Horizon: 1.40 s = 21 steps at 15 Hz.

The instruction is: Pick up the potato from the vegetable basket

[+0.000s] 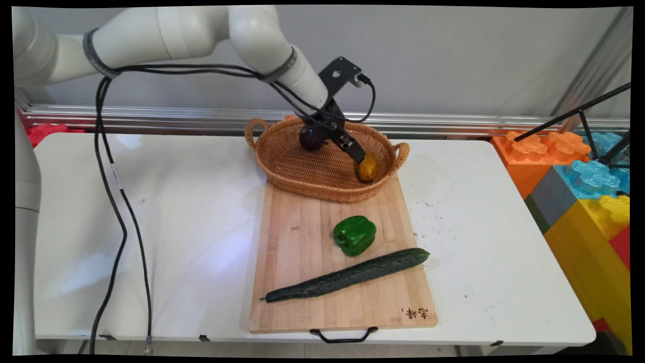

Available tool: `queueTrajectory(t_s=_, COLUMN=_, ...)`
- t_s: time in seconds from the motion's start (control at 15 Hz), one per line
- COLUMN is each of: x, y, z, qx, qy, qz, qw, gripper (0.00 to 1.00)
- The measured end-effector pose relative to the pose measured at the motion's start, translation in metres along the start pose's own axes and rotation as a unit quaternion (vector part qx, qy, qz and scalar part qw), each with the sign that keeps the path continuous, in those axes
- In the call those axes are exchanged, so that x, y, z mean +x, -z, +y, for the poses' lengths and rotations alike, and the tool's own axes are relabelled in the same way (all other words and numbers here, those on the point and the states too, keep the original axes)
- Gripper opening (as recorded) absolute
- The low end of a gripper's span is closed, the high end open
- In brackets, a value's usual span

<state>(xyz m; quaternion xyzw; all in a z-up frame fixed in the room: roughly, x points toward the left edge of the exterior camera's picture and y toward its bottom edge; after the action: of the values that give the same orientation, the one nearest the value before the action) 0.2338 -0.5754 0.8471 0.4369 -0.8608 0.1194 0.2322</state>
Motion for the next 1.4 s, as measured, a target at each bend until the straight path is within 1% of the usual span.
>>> queueTrajectory(t_s=0.13, x=0.001, y=-0.015, z=0.001, qx=-0.003, qy=0.038, qz=0.001, qw=0.9993, gripper=1.00)
queueTrajectory(t_s=0.33, x=0.003, y=-0.033, z=0.004, qx=-0.011, qy=0.080, qz=0.002, qw=0.9967, gripper=1.00)
queueTrajectory(t_s=0.47, x=0.004, y=-0.041, z=0.005, qx=-0.015, qy=0.100, qz=0.003, qw=0.9949, gripper=1.00)
queueTrajectory(t_s=0.8, x=0.007, y=-0.063, z=0.007, qx=-0.022, qy=0.149, qz=0.010, qw=0.9885, gripper=1.00)
queueTrajectory(t_s=1.13, x=0.008, y=-0.074, z=0.005, qx=-0.018, qy=0.172, qz=0.014, qw=0.9848, gripper=1.00)
queueTrajectory(t_s=1.4, x=0.006, y=-0.075, z=0.003, qx=-0.010, qy=0.172, qz=0.011, qw=0.9850, gripper=1.00)
